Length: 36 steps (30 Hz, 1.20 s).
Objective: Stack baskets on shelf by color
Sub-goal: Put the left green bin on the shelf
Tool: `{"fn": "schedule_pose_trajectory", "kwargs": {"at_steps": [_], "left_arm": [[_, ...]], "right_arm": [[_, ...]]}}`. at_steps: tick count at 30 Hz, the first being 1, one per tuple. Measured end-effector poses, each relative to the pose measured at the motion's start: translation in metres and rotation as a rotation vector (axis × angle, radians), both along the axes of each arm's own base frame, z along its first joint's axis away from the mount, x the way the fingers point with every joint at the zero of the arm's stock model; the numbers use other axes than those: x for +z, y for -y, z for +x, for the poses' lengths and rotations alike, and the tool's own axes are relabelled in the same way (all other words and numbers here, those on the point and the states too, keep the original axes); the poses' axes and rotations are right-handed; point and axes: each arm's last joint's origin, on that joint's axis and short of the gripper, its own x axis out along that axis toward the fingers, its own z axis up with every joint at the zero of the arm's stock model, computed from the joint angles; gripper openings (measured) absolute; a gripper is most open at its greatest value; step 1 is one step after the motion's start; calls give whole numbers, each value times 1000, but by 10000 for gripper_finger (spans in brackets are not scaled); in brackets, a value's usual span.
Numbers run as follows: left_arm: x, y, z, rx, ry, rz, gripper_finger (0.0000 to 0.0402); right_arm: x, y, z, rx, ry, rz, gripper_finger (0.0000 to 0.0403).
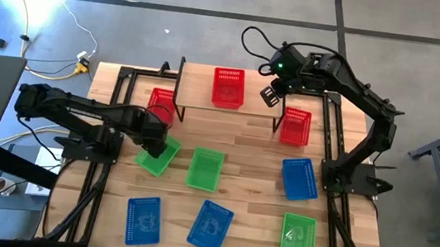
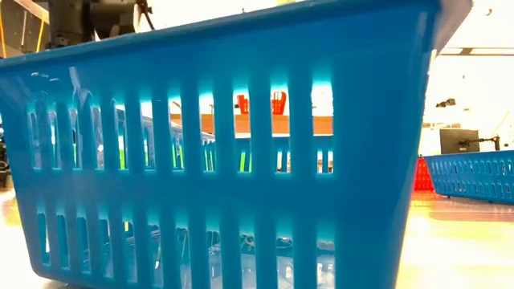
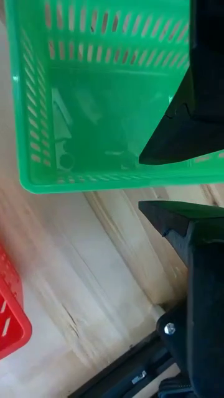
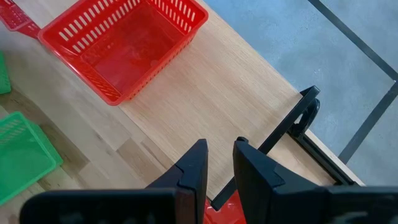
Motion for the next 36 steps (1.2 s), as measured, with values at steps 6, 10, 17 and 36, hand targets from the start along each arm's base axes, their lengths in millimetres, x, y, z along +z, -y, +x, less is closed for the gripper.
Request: {"fn": "schedule_pose_trajectory", "kwargs": {"at_steps": [6,10,17,36], "left_arm": [[-7,-1,6,-1,-30,-10,94],[-13,-1,9,-1,-63,-13,94],[-23,-2,15,-5,-110,-17,92],[-26,-2,17,-16,-124,-8,5]], "right_arm": [[0,0,0,0,0,0,62],[0,0,0,1,0,0,62],[0,0,0,1,-1,0,62],[0,0,0,1,-1,0,62]]}}
